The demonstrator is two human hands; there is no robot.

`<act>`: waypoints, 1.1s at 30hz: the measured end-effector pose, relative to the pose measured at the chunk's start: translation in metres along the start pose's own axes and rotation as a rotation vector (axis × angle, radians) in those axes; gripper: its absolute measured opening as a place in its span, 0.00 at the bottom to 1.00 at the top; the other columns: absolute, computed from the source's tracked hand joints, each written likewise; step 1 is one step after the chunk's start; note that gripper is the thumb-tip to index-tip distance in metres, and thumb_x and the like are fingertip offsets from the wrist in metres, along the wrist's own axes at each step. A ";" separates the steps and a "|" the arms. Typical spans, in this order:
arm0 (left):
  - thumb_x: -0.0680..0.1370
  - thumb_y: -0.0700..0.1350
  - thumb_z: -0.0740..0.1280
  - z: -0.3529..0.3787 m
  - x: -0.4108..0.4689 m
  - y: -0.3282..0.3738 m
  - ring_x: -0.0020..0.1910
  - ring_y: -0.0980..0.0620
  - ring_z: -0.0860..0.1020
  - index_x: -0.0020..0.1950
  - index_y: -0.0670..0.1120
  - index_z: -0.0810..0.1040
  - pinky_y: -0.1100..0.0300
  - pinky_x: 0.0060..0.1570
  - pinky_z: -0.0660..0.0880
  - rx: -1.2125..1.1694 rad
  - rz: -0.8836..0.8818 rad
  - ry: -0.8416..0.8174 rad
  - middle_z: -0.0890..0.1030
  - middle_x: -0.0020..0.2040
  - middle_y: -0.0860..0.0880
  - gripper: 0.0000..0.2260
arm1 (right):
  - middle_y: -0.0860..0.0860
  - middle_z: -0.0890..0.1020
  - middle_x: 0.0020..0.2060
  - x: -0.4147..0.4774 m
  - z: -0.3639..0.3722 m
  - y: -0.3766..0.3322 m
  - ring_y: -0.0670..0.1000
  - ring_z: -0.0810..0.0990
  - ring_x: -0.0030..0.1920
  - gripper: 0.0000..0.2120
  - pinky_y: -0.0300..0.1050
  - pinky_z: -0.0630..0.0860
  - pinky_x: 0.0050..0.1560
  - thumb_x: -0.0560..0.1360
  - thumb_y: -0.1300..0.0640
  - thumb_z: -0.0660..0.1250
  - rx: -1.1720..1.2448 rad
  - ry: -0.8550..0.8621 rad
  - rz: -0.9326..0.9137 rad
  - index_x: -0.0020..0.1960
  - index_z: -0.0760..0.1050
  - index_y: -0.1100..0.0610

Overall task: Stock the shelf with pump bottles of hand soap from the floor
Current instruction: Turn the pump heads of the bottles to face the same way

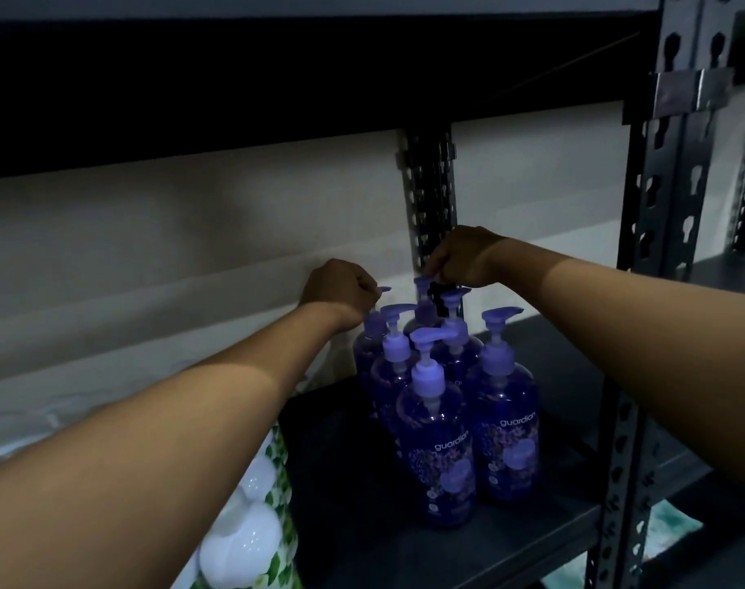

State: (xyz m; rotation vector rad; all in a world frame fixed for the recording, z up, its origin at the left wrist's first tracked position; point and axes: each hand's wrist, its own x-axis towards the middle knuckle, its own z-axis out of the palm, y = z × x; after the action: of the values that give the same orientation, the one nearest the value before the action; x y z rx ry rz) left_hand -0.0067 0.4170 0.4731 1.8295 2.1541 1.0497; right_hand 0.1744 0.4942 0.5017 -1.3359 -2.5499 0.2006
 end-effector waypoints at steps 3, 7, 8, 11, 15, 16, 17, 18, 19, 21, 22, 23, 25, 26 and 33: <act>0.79 0.41 0.70 -0.001 -0.002 0.002 0.52 0.43 0.83 0.53 0.40 0.86 0.50 0.57 0.80 -0.007 -0.013 -0.006 0.86 0.52 0.41 0.08 | 0.52 0.78 0.68 0.001 0.001 0.000 0.54 0.75 0.67 0.16 0.40 0.68 0.58 0.81 0.60 0.64 0.002 0.004 -0.003 0.67 0.79 0.53; 0.79 0.50 0.71 -0.002 -0.011 0.009 0.50 0.48 0.80 0.55 0.43 0.82 0.63 0.48 0.71 0.006 -0.043 0.087 0.82 0.52 0.48 0.12 | 0.56 0.78 0.65 -0.009 0.000 -0.006 0.57 0.76 0.63 0.16 0.45 0.71 0.57 0.82 0.56 0.61 0.006 0.046 0.009 0.68 0.76 0.58; 0.78 0.50 0.70 -0.002 -0.015 0.013 0.47 0.49 0.79 0.53 0.45 0.82 0.64 0.45 0.69 -0.006 -0.040 0.137 0.82 0.50 0.48 0.10 | 0.57 0.79 0.64 -0.014 -0.002 -0.008 0.57 0.77 0.61 0.16 0.46 0.73 0.57 0.83 0.55 0.61 0.016 0.055 0.012 0.66 0.77 0.59; 0.78 0.52 0.70 -0.005 -0.028 0.025 0.45 0.51 0.78 0.49 0.46 0.82 0.64 0.43 0.69 -0.004 -0.024 0.101 0.82 0.46 0.50 0.09 | 0.59 0.82 0.57 -0.031 -0.011 -0.009 0.59 0.80 0.57 0.15 0.51 0.77 0.60 0.82 0.54 0.61 0.017 0.031 0.002 0.59 0.80 0.63; 0.77 0.55 0.71 -0.002 -0.046 0.029 0.46 0.51 0.80 0.49 0.46 0.85 0.61 0.39 0.71 0.100 0.014 -0.071 0.83 0.46 0.50 0.12 | 0.56 0.83 0.56 -0.051 -0.018 -0.004 0.58 0.81 0.56 0.16 0.56 0.77 0.61 0.79 0.48 0.66 -0.027 -0.050 -0.023 0.55 0.83 0.58; 0.77 0.54 0.72 -0.002 -0.048 0.028 0.47 0.51 0.80 0.50 0.46 0.85 0.61 0.40 0.71 0.112 0.028 -0.067 0.84 0.48 0.50 0.12 | 0.54 0.82 0.57 -0.054 -0.018 -0.003 0.56 0.80 0.57 0.15 0.53 0.77 0.62 0.79 0.47 0.66 -0.052 -0.071 -0.029 0.56 0.83 0.56; 0.77 0.52 0.72 -0.001 -0.049 0.026 0.49 0.51 0.80 0.52 0.46 0.85 0.62 0.43 0.72 0.119 0.040 -0.056 0.84 0.50 0.49 0.11 | 0.52 0.82 0.59 -0.057 -0.018 -0.002 0.54 0.79 0.57 0.14 0.51 0.75 0.63 0.80 0.47 0.66 -0.070 -0.081 -0.038 0.58 0.83 0.55; 0.77 0.51 0.71 -0.001 -0.050 0.026 0.52 0.50 0.80 0.53 0.45 0.86 0.62 0.47 0.72 0.126 0.049 -0.049 0.84 0.53 0.49 0.11 | 0.50 0.81 0.60 -0.060 -0.018 -0.003 0.53 0.78 0.58 0.14 0.48 0.74 0.63 0.80 0.48 0.66 -0.082 -0.077 -0.045 0.60 0.82 0.53; 0.78 0.49 0.71 -0.002 -0.050 0.026 0.53 0.50 0.80 0.54 0.45 0.86 0.61 0.49 0.73 0.131 0.055 -0.051 0.84 0.54 0.49 0.10 | 0.50 0.81 0.61 -0.061 -0.018 -0.003 0.53 0.77 0.59 0.15 0.47 0.73 0.62 0.80 0.48 0.67 -0.088 -0.062 -0.049 0.62 0.82 0.52; 0.79 0.48 0.70 -0.005 -0.052 0.028 0.52 0.49 0.81 0.55 0.45 0.86 0.60 0.51 0.75 0.139 0.063 -0.071 0.85 0.52 0.48 0.10 | 0.50 0.81 0.61 -0.063 -0.017 -0.003 0.53 0.77 0.59 0.15 0.47 0.73 0.62 0.80 0.48 0.67 -0.084 -0.031 -0.043 0.63 0.82 0.52; 0.79 0.48 0.70 -0.006 -0.052 0.029 0.51 0.48 0.82 0.56 0.45 0.86 0.58 0.52 0.77 0.134 0.063 -0.079 0.85 0.52 0.47 0.10 | 0.50 0.82 0.61 -0.063 -0.016 -0.004 0.53 0.77 0.59 0.15 0.47 0.73 0.62 0.79 0.48 0.68 -0.080 -0.023 -0.041 0.63 0.82 0.52; 0.79 0.48 0.70 -0.007 -0.052 0.029 0.51 0.48 0.82 0.56 0.45 0.86 0.57 0.54 0.78 0.123 0.059 -0.088 0.85 0.51 0.47 0.10 | 0.50 0.82 0.61 -0.064 -0.016 -0.005 0.53 0.78 0.59 0.15 0.47 0.74 0.62 0.79 0.48 0.68 -0.077 -0.020 -0.040 0.63 0.82 0.52; 0.79 0.47 0.71 -0.007 -0.051 0.028 0.51 0.47 0.83 0.55 0.46 0.86 0.52 0.57 0.80 0.087 0.044 -0.105 0.85 0.51 0.47 0.09 | 0.50 0.82 0.61 -0.064 -0.015 -0.006 0.53 0.78 0.59 0.15 0.47 0.74 0.62 0.80 0.48 0.68 -0.077 -0.013 -0.040 0.63 0.82 0.53; 0.78 0.47 0.72 -0.007 -0.049 0.027 0.51 0.47 0.83 0.54 0.46 0.85 0.50 0.57 0.80 0.066 0.032 -0.111 0.85 0.50 0.47 0.08 | 0.50 0.82 0.60 -0.065 -0.015 -0.006 0.53 0.78 0.59 0.15 0.47 0.74 0.61 0.80 0.48 0.68 -0.075 -0.008 -0.038 0.63 0.82 0.53; 0.74 0.49 0.77 -0.003 -0.044 0.021 0.48 0.44 0.85 0.45 0.44 0.86 0.48 0.54 0.82 -0.021 -0.037 -0.087 0.86 0.44 0.45 0.08 | 0.51 0.83 0.58 -0.065 -0.011 -0.006 0.53 0.78 0.56 0.15 0.44 0.72 0.54 0.79 0.47 0.68 -0.094 0.011 -0.024 0.60 0.83 0.53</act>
State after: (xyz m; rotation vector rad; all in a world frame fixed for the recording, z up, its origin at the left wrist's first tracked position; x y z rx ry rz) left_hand 0.0206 0.3765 0.4730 1.7843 2.1108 0.9630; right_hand 0.2081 0.4375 0.5038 -1.3341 -2.5945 0.0699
